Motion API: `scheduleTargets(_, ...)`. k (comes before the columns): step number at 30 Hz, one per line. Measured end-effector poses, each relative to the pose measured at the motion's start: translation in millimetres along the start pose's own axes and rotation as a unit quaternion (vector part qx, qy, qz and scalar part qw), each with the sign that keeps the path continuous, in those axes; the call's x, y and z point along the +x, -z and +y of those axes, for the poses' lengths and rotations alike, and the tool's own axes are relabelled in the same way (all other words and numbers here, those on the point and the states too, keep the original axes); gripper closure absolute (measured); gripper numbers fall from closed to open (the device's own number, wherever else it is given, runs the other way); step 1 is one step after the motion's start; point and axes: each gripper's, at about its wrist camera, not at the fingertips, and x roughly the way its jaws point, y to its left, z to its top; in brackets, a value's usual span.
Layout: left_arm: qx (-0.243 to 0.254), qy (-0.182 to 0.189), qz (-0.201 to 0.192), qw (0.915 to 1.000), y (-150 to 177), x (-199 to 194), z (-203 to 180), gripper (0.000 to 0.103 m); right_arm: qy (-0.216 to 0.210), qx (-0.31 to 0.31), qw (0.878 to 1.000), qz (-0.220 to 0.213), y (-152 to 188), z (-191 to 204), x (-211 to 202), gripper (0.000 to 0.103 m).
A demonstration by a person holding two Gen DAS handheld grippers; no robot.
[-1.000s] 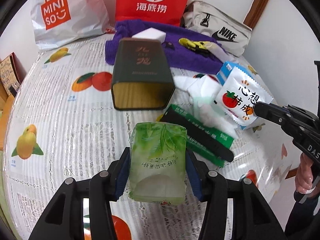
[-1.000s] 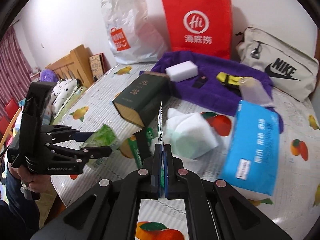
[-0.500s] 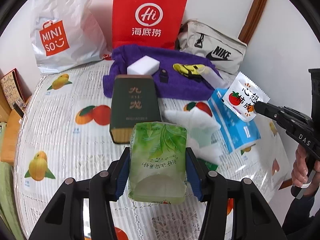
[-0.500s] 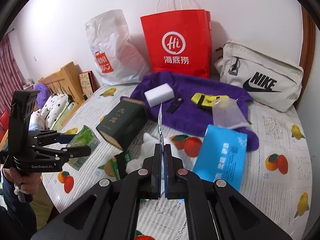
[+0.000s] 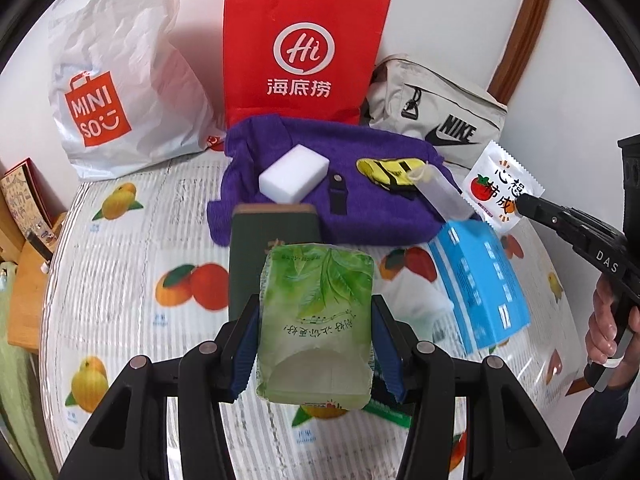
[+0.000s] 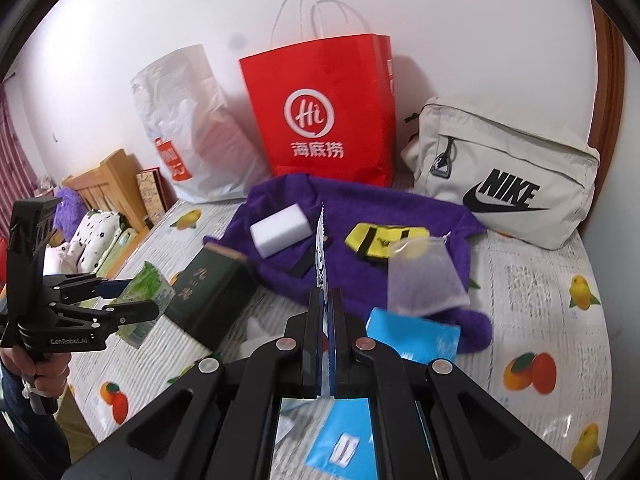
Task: Organize soft objects
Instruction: 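Carry the snack packet with the right tool while the left tool carries the green pouch toward the towel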
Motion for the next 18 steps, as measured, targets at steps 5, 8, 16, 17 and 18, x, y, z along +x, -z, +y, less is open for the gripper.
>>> scheduleTargets(5, -0.002, -0.001, -0.003, 1.0000, -20.2, 9.8, 2.4, 0.053, 0.007, 0.003, 1.000, 0.006, -14.0, -11.6, 19.3, 0.101)
scheduleTargets(8, 0.000, -0.005, -0.001, 1.0000, -29.6, 16.9, 3.0, 0.053, 0.010, 0.010, 1.000, 0.014, -20.3, -18.9, 31.5, 0.101)
scheduleTargets(16, -0.001, -0.003, 0.005, 1.0000, -49.3, 35.7, 5.5, 0.053, 0.008, 0.022, 0.999, 0.034, -29.7, -33.3, 63.9, 0.101)
scheduleTargets(17, -0.001, -0.003, 0.006, 1.0000, -51.0, 38.4, 5.7, 0.053, 0.007, 0.024, 0.999, 0.037, -30.5, -34.7, 68.9, 0.101)
scheduleTargets(18, -0.002, -0.003, 0.009, 1.0000, -52.8, 41.2, 6.0, 0.053, 0.007, 0.025, 0.999, 0.040, -31.0, -35.6, 72.3, 0.101)
